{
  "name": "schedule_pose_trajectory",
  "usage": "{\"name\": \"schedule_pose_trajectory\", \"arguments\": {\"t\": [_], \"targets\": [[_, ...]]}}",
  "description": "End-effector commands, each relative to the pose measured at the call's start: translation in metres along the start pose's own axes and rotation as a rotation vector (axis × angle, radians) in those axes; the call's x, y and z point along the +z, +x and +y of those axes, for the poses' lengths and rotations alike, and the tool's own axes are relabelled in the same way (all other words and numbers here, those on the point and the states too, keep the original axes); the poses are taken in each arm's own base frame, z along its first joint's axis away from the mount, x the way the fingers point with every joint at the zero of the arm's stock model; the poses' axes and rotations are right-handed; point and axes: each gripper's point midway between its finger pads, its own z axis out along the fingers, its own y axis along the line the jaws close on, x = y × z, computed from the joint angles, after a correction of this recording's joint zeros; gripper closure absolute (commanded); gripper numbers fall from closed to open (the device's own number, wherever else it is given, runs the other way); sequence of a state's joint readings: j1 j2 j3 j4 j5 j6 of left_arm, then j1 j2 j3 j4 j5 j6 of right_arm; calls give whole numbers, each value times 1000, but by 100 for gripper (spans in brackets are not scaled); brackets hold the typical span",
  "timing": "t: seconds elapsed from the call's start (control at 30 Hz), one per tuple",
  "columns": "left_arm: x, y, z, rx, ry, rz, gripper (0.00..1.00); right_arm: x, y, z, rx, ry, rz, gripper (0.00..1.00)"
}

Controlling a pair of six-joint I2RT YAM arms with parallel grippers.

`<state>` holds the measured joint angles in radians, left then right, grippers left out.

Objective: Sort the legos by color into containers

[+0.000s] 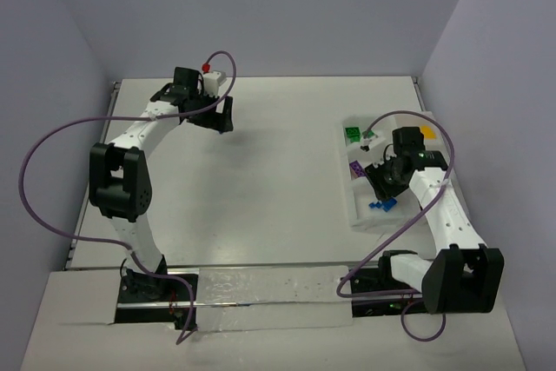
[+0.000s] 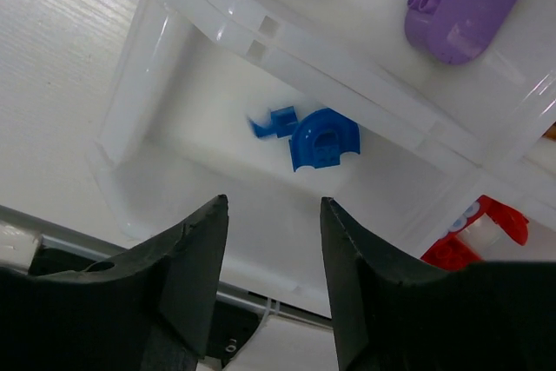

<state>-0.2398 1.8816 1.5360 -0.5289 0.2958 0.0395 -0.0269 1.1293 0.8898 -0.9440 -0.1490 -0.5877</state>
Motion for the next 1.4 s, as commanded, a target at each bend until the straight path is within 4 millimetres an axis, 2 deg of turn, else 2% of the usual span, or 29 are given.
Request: {"name": "schedule_pose_trajectory", "arguments": {"t": [0.0, 0.1, 0.2, 0.33, 0.4, 0.47, 0.63, 0.77, 0.9, 1.07, 1.37], "targets": [[-7, -8, 0, 13, -21, -20, 1, 0, -5, -7, -9, 10, 8, 44], [-4, -2, 2, 10, -26, -2, 1, 0, -6, -8, -17, 6, 10, 42], [-2, 0, 9, 20, -48, 4, 1, -8, -19, -9, -12, 1, -31, 39], [8, 1, 28, 23, -78, 30, 8, -16, -44, -5, 54, -54, -72, 24], [15, -2, 38, 54, -91, 37, 16, -19, -61, -9, 85, -65, -98, 5], [27, 3, 45, 91, -96, 59, 21, -19, -69, -9, 107, -75, -115, 0], [48, 4, 51, 164, -55, 92, 38, -22, -89, -11, 137, -95, -140, 0], [65, 4, 52, 216, -11, 101, 47, -24, -101, -14, 153, -107, -151, 0], [83, 11, 56, 261, 23, 128, 50, -23, -106, -15, 148, -107, -149, 0], [95, 15, 58, 289, 45, 141, 53, -22, -107, -19, 148, -98, -141, 0], [106, 26, 57, 293, 76, 165, 60, -21, -111, -20, 150, -101, -142, 0]]}}
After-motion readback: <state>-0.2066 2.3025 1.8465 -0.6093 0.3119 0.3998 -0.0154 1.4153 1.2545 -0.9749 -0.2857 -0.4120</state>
